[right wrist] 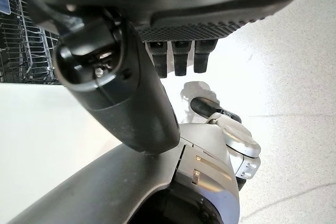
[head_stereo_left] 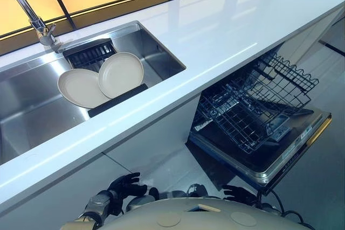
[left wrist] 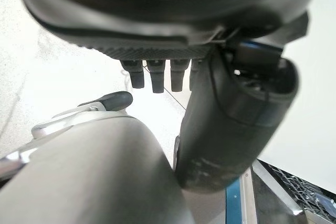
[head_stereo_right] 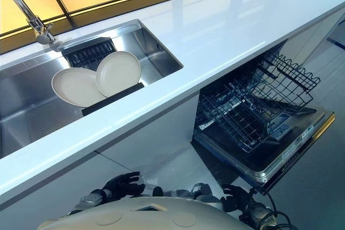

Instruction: Pick up plates and place into dishwasher.

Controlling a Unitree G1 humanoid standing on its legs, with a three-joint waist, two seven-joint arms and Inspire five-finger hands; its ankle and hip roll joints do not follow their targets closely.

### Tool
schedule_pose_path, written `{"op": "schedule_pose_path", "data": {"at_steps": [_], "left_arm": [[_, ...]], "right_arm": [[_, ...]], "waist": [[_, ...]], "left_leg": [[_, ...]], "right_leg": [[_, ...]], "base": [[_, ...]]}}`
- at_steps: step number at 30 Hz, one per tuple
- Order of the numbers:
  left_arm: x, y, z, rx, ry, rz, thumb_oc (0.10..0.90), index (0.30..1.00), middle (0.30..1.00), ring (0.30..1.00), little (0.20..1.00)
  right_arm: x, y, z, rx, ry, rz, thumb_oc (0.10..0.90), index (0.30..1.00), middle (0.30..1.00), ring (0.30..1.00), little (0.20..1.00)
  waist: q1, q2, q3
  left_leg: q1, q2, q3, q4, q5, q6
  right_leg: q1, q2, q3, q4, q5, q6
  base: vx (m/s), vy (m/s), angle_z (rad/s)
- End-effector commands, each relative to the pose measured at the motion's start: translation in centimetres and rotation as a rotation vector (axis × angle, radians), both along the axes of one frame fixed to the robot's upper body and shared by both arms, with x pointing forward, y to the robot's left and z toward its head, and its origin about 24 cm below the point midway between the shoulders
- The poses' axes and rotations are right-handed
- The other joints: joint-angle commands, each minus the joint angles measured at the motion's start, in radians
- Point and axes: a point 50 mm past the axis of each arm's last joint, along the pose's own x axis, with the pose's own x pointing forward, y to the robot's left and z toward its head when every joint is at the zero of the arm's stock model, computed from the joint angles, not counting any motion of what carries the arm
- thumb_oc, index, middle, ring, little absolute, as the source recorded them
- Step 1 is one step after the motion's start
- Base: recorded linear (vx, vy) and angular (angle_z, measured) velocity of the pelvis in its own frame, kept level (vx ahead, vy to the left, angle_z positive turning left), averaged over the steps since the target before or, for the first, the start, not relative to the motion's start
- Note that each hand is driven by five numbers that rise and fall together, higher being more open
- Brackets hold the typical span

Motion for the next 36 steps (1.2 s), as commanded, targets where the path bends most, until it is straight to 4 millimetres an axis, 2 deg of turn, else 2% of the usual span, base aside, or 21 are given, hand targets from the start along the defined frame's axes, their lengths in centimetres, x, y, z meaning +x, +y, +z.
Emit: {"op": "schedule_pose_path", "data": {"at_steps": [1, 8, 13, 17, 20, 22, 24, 28, 33, 35, 36], "left_arm": [[0.0, -0.8, -0.3, -0.041, 0.028, -0.016, 0.8, 0.9, 0.9, 0.9, 0.9], [0.2, -0.7, -0.2, -0.031, -0.006, -0.001, 0.8, 0.9, 0.9, 0.9, 0.9], [1.8, -1.0, 0.5, 0.108, -0.146, -0.226, 0.8, 0.9, 0.9, 0.9, 0.9], [5.2, -2.7, 2.0, 0.144, -0.363, -0.433, 0.8, 0.9, 0.9, 0.9, 0.9], [8.9, -4.5, 4.4, 0.048, -0.514, -0.533, 0.8, 0.9, 0.9, 0.9, 0.9], [11.2, -5.9, 6.4, -0.073, -0.594, -0.588, 0.8, 0.9, 0.9, 0.9, 0.9], [13.2, -7.8, 9.2, -0.266, -0.685, -0.658, 0.8, 0.9, 0.9, 0.9, 0.9], [15.1, -11.6, 14.9, -0.781, -0.749, -0.771, 0.8, 0.9, 0.9, 0.9, 0.9], [14.2, -16.0, 19.7, -1.309, -0.687, -0.853, 0.8, 0.9, 0.9, 0.9, 0.9], [12.9, -18.7, 21.2, -1.636, -0.533, -0.835, 0.8, 0.9, 0.9, 0.9, 0.9], [12.6, -19.1, 21.5, -1.708, -0.497, -0.819, 0.8, 0.9, 0.9, 0.9, 0.9]], "right_arm": [[3.0, 1.9, 0.1, 0.079, -0.092, 0.029, 0.8, 0.9, 0.9, 0.9, 0.9], [2.9, 1.9, 0.1, 0.079, -0.087, 0.03, 0.8, 0.9, 0.9, 0.9, 0.9], [3.0, 1.7, 0.2, 0.072, -0.088, 0.045, 0.8, 0.9, 0.9, 0.9, 0.9], [3.5, 1.4, 0.4, 0.061, -0.09, 0.076, 0.8, 0.9, 0.9, 0.9, 0.9], [4.1, 1.0, 0.6, 0.051, -0.093, 0.095, 0.8, 0.9, 0.9, 0.9, 0.9], [4.5, 0.6, 0.8, 0.046, -0.098, 0.097, 0.8, 0.9, 0.9, 0.9, 0.9], [5.0, 0.4, 1.0, 0.045, -0.107, 0.097, 0.8, 0.9, 0.9, 0.9, 0.9], [5.9, 0.4, 1.2, 0.044, -0.123, 0.082, 0.8, 0.9, 0.9, 0.9, 0.9], [5.9, 1.0, 1.0, 0.049, -0.124, 0.085, 0.8, 0.9, 0.9, 0.9, 0.9], [5.8, 1.7, 0.8, 0.053, -0.122, 0.103, 0.8, 0.9, 0.9, 0.9, 0.9], [5.8, 1.9, 0.7, 0.054, -0.124, 0.106, 0.8, 0.9, 0.9, 0.9, 0.9]], "waist": [[0.01, 0.034, 0.005], [0.01, 0.034, 0.006], [0.006, 0.037, 0.007], [-0.003, 0.046, 0.012], [-0.004, 0.053, 0.018], [-0.002, 0.057, 0.022], [0.0, 0.061, 0.028], [0.003, 0.064, 0.033], [0.0, 0.059, 0.034], [-0.003, 0.053, 0.034], [-0.004, 0.051, 0.034]], "left_leg": [[0.014, -0.05, 0.052, 0.018, -0.112, 0.042], [0.014, -0.05, 0.053, 0.017, -0.112, 0.042], [0.009, -0.049, 0.054, 0.018, -0.11, 0.041], [0.008, -0.045, 0.058, 0.016, -0.111, 0.042], [0.005, -0.043, 0.059, 0.017, -0.109, 0.044], [0.003, -0.043, 0.056, 0.016, -0.108, 0.046], [0.0, -0.043, 0.052, 0.014, -0.104, 0.049], [-0.001, -0.043, 0.042, 0.007, -0.102, 0.054], [0.001, -0.043, 0.036, 0.007, -0.113, 0.061], [0.005, -0.043, 0.036, 0.007, -0.123, 0.062], [0.006, -0.043, 0.035, 0.007, -0.126, 0.062]], "right_leg": [[-0.06, 0.038, -0.073, 0.099, -0.085, 0.002], [-0.061, 0.037, -0.074, 0.1, -0.086, 0.004], [-0.068, 0.036, -0.071, 0.105, -0.086, 0.004], [-0.076, 0.037, -0.062, 0.114, -0.087, 0.007], [-0.082, 0.037, -0.059, 0.119, -0.084, 0.011], [-0.085, 0.037, -0.058, 0.121, -0.082, 0.012], [-0.09, 0.038, -0.057, 0.124, -0.077, 0.015], [-0.097, 0.039, -0.05, 0.127, -0.072, 0.016], [-0.094, 0.042, -0.034, 0.119, -0.067, 0.017], [-0.086, 0.045, -0.02, 0.108, -0.065, 0.019], [-0.084, 0.046, -0.017, 0.105, -0.065, 0.019]], "base": [[0.0, 0.0, 0.0], [0.0, 0.0, 0.0], [0.0, 0.0, 0.0], [0.0, 0.0, 0.0], [-0.03, 0.013, -0.05], [-0.04, 0.003, -0.08], [-0.05, -0.002, -0.02], [-0.03, -0.009, -0.01], [0.0, -0.007, 0.0], [0.02, -0.042, -0.02], [0.01, -0.044, -0.03]]}}
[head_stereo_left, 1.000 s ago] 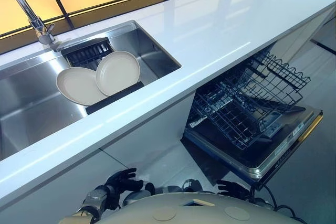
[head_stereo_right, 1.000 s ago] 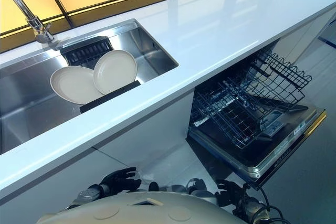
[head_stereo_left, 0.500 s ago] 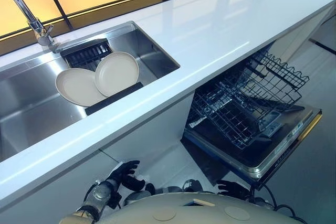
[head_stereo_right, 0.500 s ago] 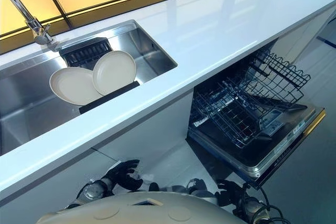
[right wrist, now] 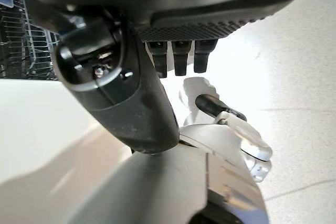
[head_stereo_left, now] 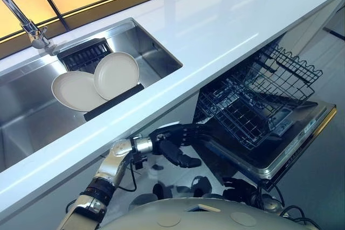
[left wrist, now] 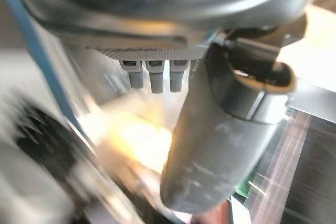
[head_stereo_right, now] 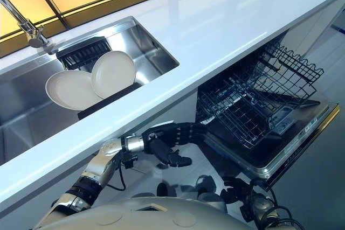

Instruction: Pick up plates and place into dishwasher.

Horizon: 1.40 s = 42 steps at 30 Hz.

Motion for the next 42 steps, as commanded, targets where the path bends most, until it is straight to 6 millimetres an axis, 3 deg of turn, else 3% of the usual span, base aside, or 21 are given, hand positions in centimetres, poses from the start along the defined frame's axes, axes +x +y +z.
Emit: {"op": "schedule_pose_path", "data": {"at_steps": [1, 4, 7, 9, 11, 12, 14, 15, 17, 20, 27, 32, 42], "left_arm": [[0.4, -4.9, 5.7, -0.456, 0.085, -0.273, 0.8, 0.9, 0.9, 0.9, 0.9], [-0.3, -6.9, 7.8, -0.654, 0.21, -0.351, 0.8, 0.9, 0.9, 0.9, 0.9], [0.1, -7.7, 11.7, -0.844, 0.295, -0.305, 0.8, 0.9, 0.9, 0.9, 0.9], [1.5, -6.8, 13.4, -0.883, 0.2, -0.121, 0.8, 0.9, 0.9, 0.9, 0.9], [3.3, -3.7, 15.0, -0.844, -0.077, 0.182, 0.8, 0.9, 0.9, 0.9, 0.9], [3.5, -3.2, 15.2, -0.828, -0.119, 0.231, 0.8, 0.9, 0.9, 0.9, 0.9], [4.6, 1.2, 16.6, -0.677, -0.47, 0.602, 0.8, 0.9, 0.9, 0.9, 0.9], [4.6, 1.2, 16.6, -0.677, -0.47, 0.602, 0.8, 0.9, 0.9, 0.9, 0.9], [4.2, 6.2, 19.5, -0.4, -0.974, 0.992, 0.8, 0.9, 0.9, 0.9, 0.9], [3.9, 9.1, 22.2, -0.111, -1.346, 1.252, 0.8, 0.9, 0.9, 0.9, 0.9], [6.2, 13.3, 25.2, 0.554, -1.801, 1.504, 0.8, 0.9, 0.9, 0.9, 0.9], [7.8, 16.2, 26.6, 0.93, -1.906, 1.488, 0.8, 0.9, 0.9, 0.9, 0.9], [9.7, 21.2, 26.6, 1.484, -1.829, 1.307, 0.8, 0.9, 0.9, 0.9, 0.9]], "right_arm": [[2.6, 2.1, 0.1, 0.064, -0.072, 0.052, 0.8, 0.9, 0.9, 0.9, 0.9], [2.7, 2.6, 0.0, 0.067, -0.071, 0.057, 0.8, 0.9, 0.9, 0.9, 0.9], [2.9, 3.4, -0.2, 0.072, -0.074, 0.057, 0.8, 0.9, 0.9, 0.9, 0.9], [2.9, 3.8, -0.3, 0.076, -0.075, 0.057, 0.8, 0.9, 0.9, 0.9, 0.9], [2.8, 3.9, -0.4, 0.078, -0.075, 0.053, 0.8, 0.9, 0.9, 0.9, 0.9], [2.7, 4.0, -0.4, 0.078, -0.075, 0.053, 0.8, 0.9, 0.9, 0.9, 0.9], [1.9, 4.0, -0.5, 0.075, -0.071, 0.043, 0.8, 0.9, 0.9, 0.9, 0.9], [1.9, 4.0, -0.5, 0.075, -0.071, 0.043, 0.8, 0.9, 0.9, 0.9, 0.9], [0.3, 3.9, -0.8, 0.062, -0.055, 0.029, 0.8, 0.9, 0.9, 0.9, 0.9], [-1.3, 3.6, -1.1, 0.049, -0.025, 0.028, 0.8, 0.9, 0.9, 0.9, 0.9], [-1.7, 3.1, -1.0, 0.045, 0.001, 0.04, 0.8, 0.9, 0.9, 0.9, 0.9], [-1.2, 2.7, -0.9, 0.044, 0.002, 0.041, 0.8, 0.9, 0.9, 0.9, 0.9], [-1.3, 1.1, -0.5, 0.008, 0.025, 0.03, 0.8, 0.9, 0.9, 0.9, 0.9]], "waist": [[0.012, 0.02, 0.017], [0.01, 0.013, 0.017], [0.01, 0.007, 0.014], [0.012, 0.006, 0.012], [0.016, 0.007, 0.008], [0.017, 0.007, 0.007], [0.023, 0.012, 0.0], [0.023, 0.012, 0.0], [0.03, 0.018, -0.012], [0.035, 0.018, -0.035], [0.023, 0.031, -0.064], [0.012, 0.047, -0.066], [-0.011, 0.065, -0.045]], "left_leg": [[0.023, -0.05, 0.017, 0.006, -0.13, 0.065], [0.028, -0.048, 0.016, 0.006, -0.138, 0.061], [0.031, -0.047, 0.014, 0.006, -0.142, 0.056], [0.033, -0.05, 0.009, 0.006, -0.142, 0.056], [0.029, -0.051, 0.004, 0.006, -0.136, 0.055], [0.029, -0.051, 0.003, 0.006, -0.135, 0.055], [0.027, -0.054, -0.006, 0.006, -0.131, 0.056], [0.027, -0.054, -0.006, 0.006, -0.131, 0.056], [0.028, -0.06, -0.019, 0.006, -0.129, 0.058], [0.029, -0.065, -0.027, 0.006, -0.13, 0.059], [0.035, -0.068, -0.014, 0.006, -0.128, 0.063], [0.043, -0.074, 0.003, 0.006, -0.129, 0.071], [0.051, -0.099, 0.031, 0.01, -0.137, 0.099]], "right_leg": [[-0.058, 0.042, -0.02, 0.098, -0.071, 0.024], [-0.05, 0.044, -0.015, 0.091, -0.072, 0.024], [-0.045, 0.045, -0.013, 0.088, -0.072, 0.024], [-0.041, 0.046, -0.015, 0.086, -0.072, 0.023], [-0.042, 0.047, -0.017, 0.085, -0.07, 0.021], [-0.042, 0.047, -0.017, 0.084, -0.07, 0.021], [-0.04, 0.047, -0.022, 0.083, -0.072, 0.02], [-0.04, 0.047, -0.022, 0.083, -0.072, 0.02], [-0.036, 0.051, -0.028, 0.081, -0.078, 0.018], [-0.034, 0.056, -0.027, 0.079, -0.087, 0.015], [-0.035, 0.059, -0.015, 0.087, -0.096, 0.014], [-0.036, 0.054, -0.005, 0.095, -0.096, 0.019], [-0.061, 0.024, 0.025, 0.117, -0.074, 0.057]], "base": [[0.01, -0.041, -0.03], [0.01, -0.046, -0.08], [0.0, -0.037, -0.05], [0.0, -0.015, 0.0], [0.0, 0.0, 0.0], [0.0, 0.0, 0.0], [0.0, 0.0, 0.0], [0.02, 0.015, 0.03], [0.06, 0.033, 0.06], [0.07, 0.039, 0.06], [0.06, 0.046, 0.06], [0.06, 0.079, -0.06], [0.07, 0.131, -0.12]]}}
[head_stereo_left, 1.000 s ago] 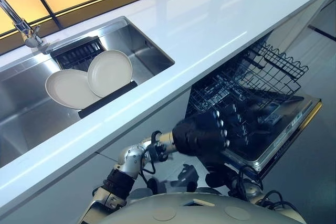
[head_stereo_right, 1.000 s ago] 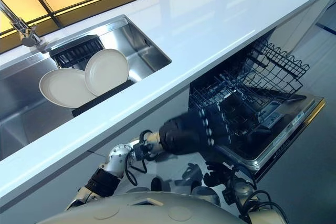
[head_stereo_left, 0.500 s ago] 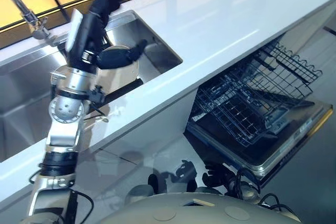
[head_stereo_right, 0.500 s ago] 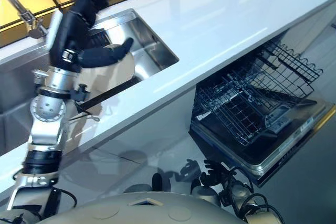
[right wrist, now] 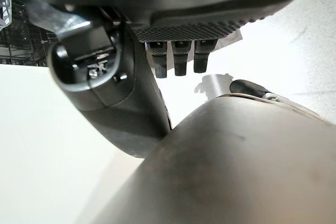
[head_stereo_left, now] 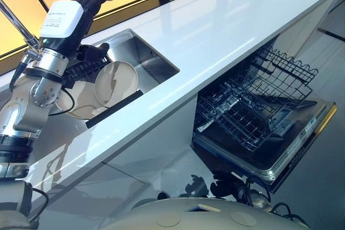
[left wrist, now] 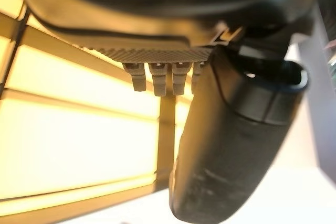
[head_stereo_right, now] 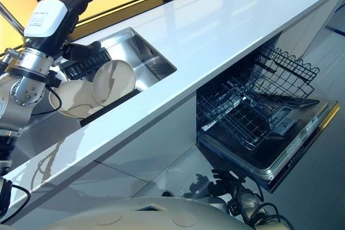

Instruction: Pick up plates and place into dishwasher.

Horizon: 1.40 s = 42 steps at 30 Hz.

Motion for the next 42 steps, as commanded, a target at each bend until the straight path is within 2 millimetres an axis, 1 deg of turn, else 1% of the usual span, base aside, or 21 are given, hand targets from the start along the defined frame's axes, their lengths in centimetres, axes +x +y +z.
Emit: {"op": "schedule_pose_path", "data": {"at_steps": [1, 4, 5, 7, 10, 13, 16, 21, 24, 27, 30, 33, 35, 38, 42], "left_arm": [[0.9, 1.5, 7.6, 0.092, -0.202, 0.102, 0.8, 0.9, 0.9, 0.9, 0.9], [1.2, 3.0, 7.7, 0.139, -0.156, 0.175, 0.8, 0.9, 0.9, 0.9, 0.9], [1.2, 3.2, 7.7, 0.147, -0.15, 0.183, 0.8, 0.9, 0.9, 0.9, 0.9], [1.3, 4.4, 8.1, 0.182, -0.107, 0.237, 0.8, 0.9, 0.9, 0.9, 0.9], [1.5, 5.1, 8.7, 0.193, -0.073, 0.272, 0.8, 0.9, 0.9, 0.9, 0.9], [1.7, 5.7, 9.3, 0.177, -0.052, 0.295, 0.8, 0.9, 0.9, 0.9, 0.9], [2.0, 5.9, 9.6, 0.132, -0.051, 0.302, 0.8, 0.9, 0.9, 0.9, 0.9], [2.3, 6.1, 9.4, 0.054, -0.066, 0.31, 0.8, 0.9, 0.9, 0.9, 0.9], [2.5, 6.3, 9.5, -0.032, -0.063, 0.307, 0.8, 0.9, 0.9, 0.9, 0.9], [2.8, 6.4, 9.5, -0.157, -0.038, 0.295, 0.8, 0.9, 0.9, 0.9, 0.9], [3.1, 6.7, 8.6, -0.355, 0.073, 0.26, 0.8, 0.9, 0.9, 0.9, 0.9], [3.6, 6.6, 6.4, -0.555, 0.228, 0.217, 0.8, 0.9, 0.9, 0.9, 0.9], [3.8, 6.4, 5.1, -0.632, 0.309, 0.186, 0.8, 0.9, 0.9, 0.9, 0.9], [3.9, 5.8, 3.9, -0.728, 0.383, 0.138, 0.8, 0.9, 0.9, 0.9, 0.9], [4.1, 4.8, 2.5, -0.785, 0.454, 0.066, 0.8, 0.9, 0.9, 0.9, 0.9]], "right_arm": [[-1.4, -1.9, 0.2, -0.035, 0.059, 0.025, 0.8, 0.9, 0.9, 0.9, 0.9], [-0.9, -2.5, 0.5, -0.05, 0.037, 0.008, 0.8, 0.9, 0.9, 0.9, 0.9], [-0.8, -2.5, 0.5, -0.054, 0.033, 0.002, 0.8, 0.9, 0.9, 0.9, 0.9], [-0.3, -3.3, 0.9, -0.082, 0.015, -0.005, 0.8, 0.9, 0.9, 0.9, 0.9], [0.1, -4.1, 1.2, -0.107, 0.002, 0.0, 0.8, 0.9, 0.9, 0.9, 0.9], [0.3, -4.6, 1.4, -0.116, -0.005, -0.002, 0.8, 0.9, 0.9, 0.9, 0.9], [0.4, -4.8, 1.5, -0.118, -0.004, -0.001, 0.8, 0.9, 0.9, 0.9, 0.9], [0.7, -4.8, 1.6, -0.12, -0.008, 0.013, 0.8, 0.9, 0.9, 0.9, 0.9], [1.0, -4.9, 1.7, -0.127, -0.012, 0.02, 0.8, 0.9, 0.9, 0.9, 0.9], [1.3, -5.1, 1.8, -0.131, -0.021, 0.015, 0.8, 0.9, 0.9, 0.9, 0.9], [1.6, -5.2, 1.9, -0.133, -0.027, 0.004, 0.8, 0.9, 0.9, 0.9, 0.9], [1.7, -5.5, 2.0, -0.135, -0.031, -0.008, 0.8, 0.9, 0.9, 0.9, 0.9], [1.7, -5.5, 2.0, -0.132, -0.032, -0.008, 0.8, 0.9, 0.9, 0.9, 0.9], [1.7, -5.3, 1.9, -0.128, -0.036, -0.014, 0.8, 0.9, 0.9, 0.9, 0.9], [1.8, -5.3, 1.9, -0.129, -0.035, -0.016, 0.8, 0.9, 0.9, 0.9, 0.9]], "waist": [[-0.012, 0.026, 0.004], [-0.023, 0.026, 0.019], [-0.023, 0.025, 0.022], [-0.035, 0.026, 0.038], [-0.039, 0.029, 0.056], [-0.041, 0.031, 0.071], [-0.039, 0.03, 0.08], [-0.038, 0.027, 0.092], [-0.038, 0.023, 0.097], [-0.037, 0.02, 0.106], [-0.033, 0.016, 0.116], [-0.031, 0.014, 0.129], [-0.032, 0.012, 0.135], [-0.029, 0.011, 0.14], [-0.028, 0.011, 0.146]], "left_leg": [[0.015, -0.088, 0.005, 0.014, -0.119, 0.097], [0.011, -0.096, 0.011, 0.017, -0.123, 0.108], [0.009, -0.097, 0.012, 0.017, -0.124, 0.11], [0.001, -0.101, 0.022, 0.017, -0.121, 0.121], [-0.015, -0.101, 0.029, 0.015, -0.111, 0.125], [-0.029, -0.101, 0.038, 0.016, -0.104, 0.126], [-0.043, -0.102, 0.047, 0.025, -0.104, 0.127], [-0.063, -0.105, 0.053, 0.046, -0.106, 0.13], [-0.073, -0.107, 0.055, 0.058, -0.107, 0.13], [-0.086, -0.106, 0.054, 0.073, -0.11, 0.131], [-0.097, -0.105, 0.054, 0.081, -0.108, 0.129], [-0.101, -0.104, 0.051, 0.084, -0.106, 0.126], [-0.102, -0.104, 0.05, 0.086, -0.105, 0.124], [-0.105, -0.105, 0.047, 0.092, -0.106, 0.122], [-0.108, -0.106, 0.043, 0.096, -0.105, 0.118]], "right_leg": [[-0.085, 0.023, -0.022, 0.125, -0.07, 0.057], [-0.121, 0.009, -0.007, 0.153, -0.048, 0.078], [-0.13, 0.007, -0.003, 0.159, -0.044, 0.081], [-0.174, -0.002, 0.012, 0.192, -0.024, 0.101], [-0.221, -0.009, 0.024, 0.224, -0.012, 0.11], [-0.25, -0.012, 0.032, 0.237, -0.008, 0.111], [-0.26, -0.015, 0.041, 0.241, -0.009, 0.108], [-0.271, -0.014, 0.054, 0.247, -0.009, 0.103], [-0.275, -0.015, 0.058, 0.247, -0.004, 0.101], [-0.282, -0.013, 0.064, 0.25, -0.005, 0.098], [-0.287, -0.01, 0.068, 0.248, -0.007, 0.096], [-0.291, -0.009, 0.067, 0.247, -0.009, 0.096], [-0.296, -0.01, 0.065, 0.249, -0.007, 0.095], [-0.298, -0.013, 0.058, 0.25, -0.008, 0.092], [-0.304, -0.017, 0.048, 0.25, -0.005, 0.091]], "base": [[0.06, 0.158, -0.13], [0.03, 0.137, -0.12], [0.02, 0.156, -0.23], [0.01, 0.171, -0.25], [0.0, 0.154, -0.22], [0.0, 0.13, -0.13], [0.01, 0.09, -0.15], [0.03, 0.073, -0.04], [0.05, 0.053, -0.01], [0.01, 0.012, -0.01], [0.0, 0.0, 0.0], [0.0, 0.0, 0.0], [0.0, 0.0, 0.0], [0.0, 0.002, 0.01], [-0.01, 0.014, 0.05]]}}
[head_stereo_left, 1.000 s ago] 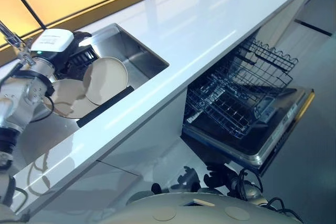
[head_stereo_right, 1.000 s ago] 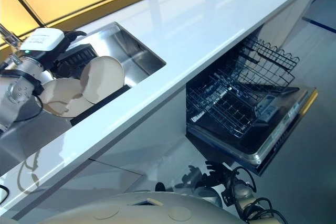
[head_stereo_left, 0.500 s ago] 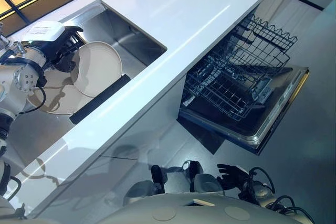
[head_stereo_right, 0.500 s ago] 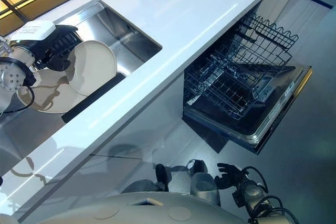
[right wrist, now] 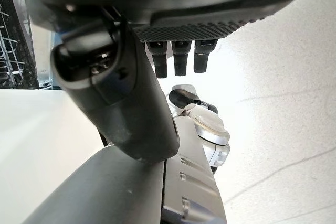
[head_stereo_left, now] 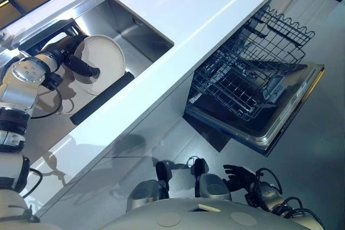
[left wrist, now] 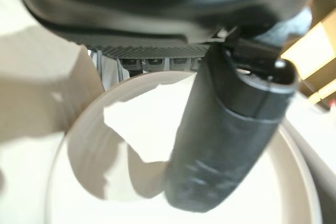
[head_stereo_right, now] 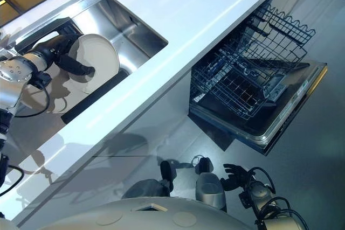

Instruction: Pick up plates and place into dishwasher.

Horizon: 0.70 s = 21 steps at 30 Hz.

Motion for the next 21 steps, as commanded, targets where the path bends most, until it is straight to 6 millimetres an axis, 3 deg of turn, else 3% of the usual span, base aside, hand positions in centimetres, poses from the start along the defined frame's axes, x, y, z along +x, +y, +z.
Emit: {"op": "schedule_pose_path", "data": {"at_steps": [1, 8, 15, 16, 17, 18, 19, 20, 21], "left_arm": [[0.6, -0.6, 4.0, -0.125, -0.147, -0.071, 0.8, 0.9, 0.9, 0.9, 0.9], [0.9, -1.9, 3.1, -0.167, -0.126, -0.138, 0.8, 0.9, 0.9, 0.9, 0.9], [1.1, -1.9, 3.4, -0.189, -0.163, -0.144, 0.8, 0.9, 0.9, 0.9, 0.9], [1.0, -1.8, 3.7, -0.182, -0.188, -0.135, 0.402, 0.559, 0.559, 0.559, 0.502], [1.0, -1.7, 4.0, -0.18, -0.213, -0.127, 0.339, 0.505, 0.505, 0.505, 0.439], [0.9, -1.6, 4.3, -0.176, -0.244, -0.111, 0.355, 0.519, 0.519, 0.519, 0.455], [0.8, -1.3, 5.1, -0.146, -0.311, -0.085, 0.287, 0.46, 0.46, 0.46, 0.387], [0.7, -1.1, 5.7, -0.14, -0.366, -0.054, 0.111, 0.309, 0.309, 0.309, 0.211], [0.5, -0.8, 6.5, -0.124, -0.437, -0.012, 0.1, 0.3, 0.3, 0.3, 0.2]], "right_arm": [[-0.3, -1.5, 0.5, -0.027, -0.008, -0.012, 0.8, 0.9, 0.9, 0.9, 0.9], [-0.4, -2.2, 0.6, -0.041, -0.004, -0.032, 0.8, 0.9, 0.9, 0.9, 0.9], [-0.2, -2.4, 0.8, -0.046, -0.01, -0.038, 0.8, 0.9, 0.9, 0.9, 0.9], [-0.2, -2.4, 0.8, -0.046, -0.009, -0.036, 0.8, 0.9, 0.9, 0.9, 0.9], [-0.2, -2.4, 0.8, -0.046, -0.009, -0.036, 0.8, 0.9, 0.9, 0.9, 0.9], [-0.2, -2.3, 0.7, -0.045, -0.008, -0.035, 0.8, 0.9, 0.9, 0.9, 0.9], [-0.3, -2.3, 0.7, -0.043, -0.006, -0.034, 0.8, 0.9, 0.9, 0.9, 0.9], [-0.3, -2.2, 0.7, -0.041, -0.005, -0.034, 0.8, 0.9, 0.9, 0.9, 0.9], [-0.4, -2.1, 0.6, -0.04, -0.005, -0.034, 0.8, 0.9, 0.9, 0.9, 0.9]], "waist": [[-0.01, 0.053, -0.031], [-0.013, 0.056, -0.024], [-0.018, 0.062, -0.024], [-0.018, 0.063, -0.025], [-0.017, 0.064, -0.026], [-0.016, 0.065, -0.028], [-0.015, 0.066, -0.032], [-0.013, 0.067, -0.036], [-0.012, 0.067, -0.039]], "left_leg": [[-0.022, -0.065, -0.044, 0.09, -0.103, 0.062], [-0.028, -0.069, -0.041, 0.094, -0.101, 0.058], [-0.031, -0.073, -0.042, 0.089, -0.096, 0.055], [-0.029, -0.074, -0.042, 0.088, -0.096, 0.054], [-0.028, -0.074, -0.044, 0.087, -0.095, 0.053], [-0.026, -0.075, -0.045, 0.085, -0.095, 0.052], [-0.023, -0.075, -0.046, 0.082, -0.095, 0.052], [-0.02, -0.075, -0.049, 0.08, -0.095, 0.051], [-0.017, -0.075, -0.052, 0.077, -0.095, 0.05]], "right_leg": [[-0.132, 0.031, 0.017, 0.136, -0.022, 0.047], [-0.145, 0.027, 0.01, 0.137, -0.019, 0.045], [-0.15, 0.033, 0.015, 0.136, -0.024, 0.04], [-0.149, 0.033, 0.016, 0.135, -0.026, 0.04], [-0.147, 0.034, 0.016, 0.133, -0.027, 0.039], [-0.145, 0.034, 0.015, 0.131, -0.029, 0.039], [-0.142, 0.034, 0.013, 0.129, -0.032, 0.038], [-0.139, 0.034, 0.012, 0.128, -0.034, 0.038], [-0.135, 0.034, 0.009, 0.126, -0.036, 0.037]], "base": [[-0.02, 0.019, 0.05], [-0.01, 0.017, 0.04], [-0.01, 0.005, 0.0], [0.0, 0.0, 0.0], [0.0, 0.0, 0.0], [0.0, 0.0, 0.0], [0.0, 0.0, 0.0], [0.0, 0.0, 0.0], [0.0, 0.0, 0.0]]}}
